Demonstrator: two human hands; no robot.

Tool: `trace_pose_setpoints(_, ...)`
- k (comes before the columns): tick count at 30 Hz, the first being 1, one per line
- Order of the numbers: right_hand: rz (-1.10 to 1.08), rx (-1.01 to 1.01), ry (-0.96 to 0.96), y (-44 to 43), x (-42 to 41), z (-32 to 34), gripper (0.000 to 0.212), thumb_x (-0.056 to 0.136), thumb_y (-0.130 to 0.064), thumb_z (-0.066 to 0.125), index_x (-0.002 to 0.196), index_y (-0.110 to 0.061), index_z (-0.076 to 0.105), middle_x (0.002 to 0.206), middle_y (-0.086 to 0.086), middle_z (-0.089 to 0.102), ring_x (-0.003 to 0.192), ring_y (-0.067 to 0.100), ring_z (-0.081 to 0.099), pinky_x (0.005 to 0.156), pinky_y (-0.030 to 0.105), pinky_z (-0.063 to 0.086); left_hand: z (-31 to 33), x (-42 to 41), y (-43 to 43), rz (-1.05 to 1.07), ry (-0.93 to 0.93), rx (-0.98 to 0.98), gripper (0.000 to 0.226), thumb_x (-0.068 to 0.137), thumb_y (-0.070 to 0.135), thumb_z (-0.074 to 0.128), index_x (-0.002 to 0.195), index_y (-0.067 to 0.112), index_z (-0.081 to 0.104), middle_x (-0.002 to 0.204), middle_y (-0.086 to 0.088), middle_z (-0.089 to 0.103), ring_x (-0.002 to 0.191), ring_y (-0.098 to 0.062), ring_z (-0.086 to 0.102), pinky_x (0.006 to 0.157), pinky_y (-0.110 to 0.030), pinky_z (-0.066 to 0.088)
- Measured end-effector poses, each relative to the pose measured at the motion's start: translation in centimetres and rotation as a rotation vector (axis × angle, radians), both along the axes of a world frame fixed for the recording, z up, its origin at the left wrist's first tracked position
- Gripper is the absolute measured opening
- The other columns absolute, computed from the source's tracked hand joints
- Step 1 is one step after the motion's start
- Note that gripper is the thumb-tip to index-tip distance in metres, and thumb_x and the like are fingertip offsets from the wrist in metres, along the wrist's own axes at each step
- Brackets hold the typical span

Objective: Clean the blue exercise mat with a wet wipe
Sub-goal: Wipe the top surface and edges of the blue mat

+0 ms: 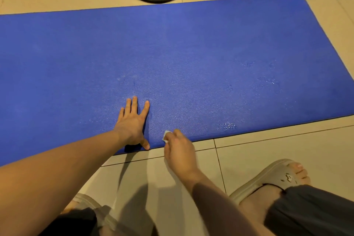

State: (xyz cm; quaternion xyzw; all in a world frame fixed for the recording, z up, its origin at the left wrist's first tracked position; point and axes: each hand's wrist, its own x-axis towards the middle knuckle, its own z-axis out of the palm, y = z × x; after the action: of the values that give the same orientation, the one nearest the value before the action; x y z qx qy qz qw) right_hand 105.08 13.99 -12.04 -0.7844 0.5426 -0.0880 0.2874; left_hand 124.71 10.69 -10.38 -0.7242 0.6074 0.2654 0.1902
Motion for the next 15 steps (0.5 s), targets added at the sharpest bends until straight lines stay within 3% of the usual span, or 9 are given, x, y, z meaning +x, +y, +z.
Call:
trace_pose_setpoints(2,-0.029,-0.025,-0.025,-1.3,-2.8,-0.2,0.025,0.088,-0.01,0.056,0.107,-0.021,0.069,0.095,0.002,0.059,0.08,0.025,0.064,0.071,0.037,0.054,0.1,-0.1,-0.1,0.003,0.007,0.006,0.167,0.049,0.068,0.092,0.157,0.026,-0.029,0.161,-0.019,-0.035,0.15,-0.04,-0.031,0.126,-0.055,-0.001)
trace_pose_setpoints(5,-0.352,0.009,-0.08,-4.0,-7.7,0.1,0.019,0.094,-0.008,0.053,0.105,-0.016,0.066,0.095,-0.005,0.053,0.072,0.007,0.06,0.074,0.027,0.051,0.2,-0.1,-0.1,0.008,0.01,0.014,0.166,0.051,0.067,0.092,0.157,0.026,-0.029,0.161,-0.019,-0.035,0.15,-0.04,-0.031,0.126,-0.055,-0.001)
trace_pose_setpoints(8,-0.589,-0.036,-0.099,-5.1,-8.9,0.8,0.01,0.098,-0.007,0.054,0.105,-0.013,0.058,0.11,0.001,0.051,0.074,0.021,0.063,0.076,0.038,0.05,0.2,-0.2,-0.2,0.008,0.005,0.019,0.166,0.051,0.066,0.092,0.157,0.026,-0.029,0.161,-0.019,-0.035,0.149,-0.04,-0.031,0.126,-0.055,-0.002)
trace_pose_setpoints(9,-0.627,-0.039,-0.134,-5.0,-8.3,1.0,0.011,0.098,-0.004,0.053,0.105,-0.012,0.055,0.109,-0.001,0.05,0.071,0.017,0.065,0.075,0.037,0.05,0.2,-0.2,-0.1,0.009,0.007,0.021,0.166,0.051,0.066,0.092,0.157,0.026,-0.029,0.161,-0.019,-0.035,0.149,-0.04,-0.031,0.126,-0.055,-0.002)
trace_pose_setpoints(12,-0.643,-0.015,-0.211,-3.5,-5.3,0.7,0.015,0.1,-0.003,0.047,0.102,-0.012,0.058,0.105,-0.004,0.049,0.061,0.001,0.065,0.076,0.033,0.053,0.3,-0.3,-0.1,0.013,0.008,0.018,0.165,0.051,0.066,0.092,0.156,0.027,-0.029,0.161,-0.018,-0.035,0.15,-0.039,-0.031,0.126,-0.054,-0.003)
trace_pose_setpoints(15,-0.452,0.04,-0.196,-0.3,-1.1,0.3,0.018,0.095,-0.015,0.043,0.1,-0.021,0.059,0.106,-0.001,0.047,0.07,0.017,0.069,0.078,0.041,0.056,0.4,-0.3,0.0,0.019,0.007,0.014,0.165,0.051,0.066,0.092,0.156,0.027,-0.029,0.162,-0.018,-0.035,0.15,-0.039,-0.031,0.126,-0.054,-0.002)
